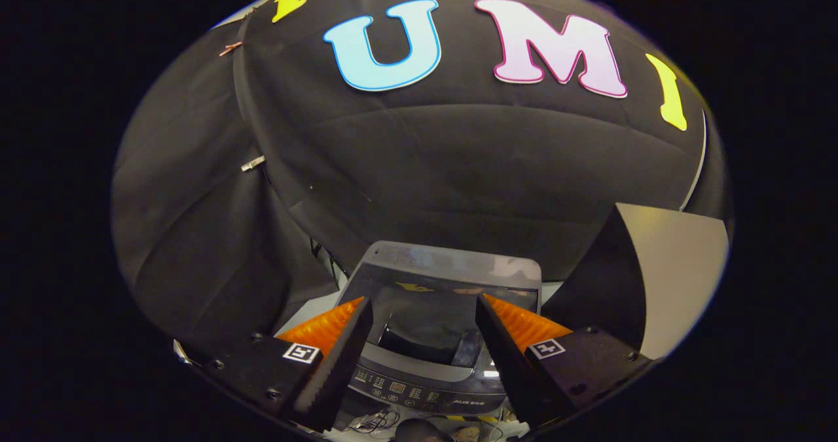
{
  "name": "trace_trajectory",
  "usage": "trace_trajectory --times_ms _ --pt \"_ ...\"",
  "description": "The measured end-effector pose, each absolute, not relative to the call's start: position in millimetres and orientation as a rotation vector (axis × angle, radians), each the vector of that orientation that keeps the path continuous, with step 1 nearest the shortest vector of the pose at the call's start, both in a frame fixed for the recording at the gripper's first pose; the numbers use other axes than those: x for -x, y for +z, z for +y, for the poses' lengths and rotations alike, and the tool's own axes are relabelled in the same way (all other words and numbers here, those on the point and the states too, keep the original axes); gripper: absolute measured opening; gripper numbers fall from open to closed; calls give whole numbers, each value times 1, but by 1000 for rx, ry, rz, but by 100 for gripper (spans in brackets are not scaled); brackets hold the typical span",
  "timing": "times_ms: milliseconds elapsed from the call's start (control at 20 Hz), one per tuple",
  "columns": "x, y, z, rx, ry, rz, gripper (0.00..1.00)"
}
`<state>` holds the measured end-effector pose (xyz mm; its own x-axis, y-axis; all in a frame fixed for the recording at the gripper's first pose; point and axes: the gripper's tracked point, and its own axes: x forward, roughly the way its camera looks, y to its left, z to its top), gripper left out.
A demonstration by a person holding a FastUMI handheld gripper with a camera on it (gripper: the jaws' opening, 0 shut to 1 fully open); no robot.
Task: Put the clothes into the washing machine and then close the washing machine lid.
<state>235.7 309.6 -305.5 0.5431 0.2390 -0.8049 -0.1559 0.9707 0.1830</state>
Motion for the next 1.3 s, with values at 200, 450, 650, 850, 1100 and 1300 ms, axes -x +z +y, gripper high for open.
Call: trace_trajectory --times_ms 200,450,650,850,1100,1300 --pt "-231 -270 302 -106 256 868 99" --pt "-212 -218 288 -125 291 730 99" --pt "-196 -166 264 -136 303 572 99" --pt "-170 -118 234 -116 310 439 99" --pt "-131 -89 187 -96 277 324 99" --pt "-102 -66 143 -87 228 256 98"
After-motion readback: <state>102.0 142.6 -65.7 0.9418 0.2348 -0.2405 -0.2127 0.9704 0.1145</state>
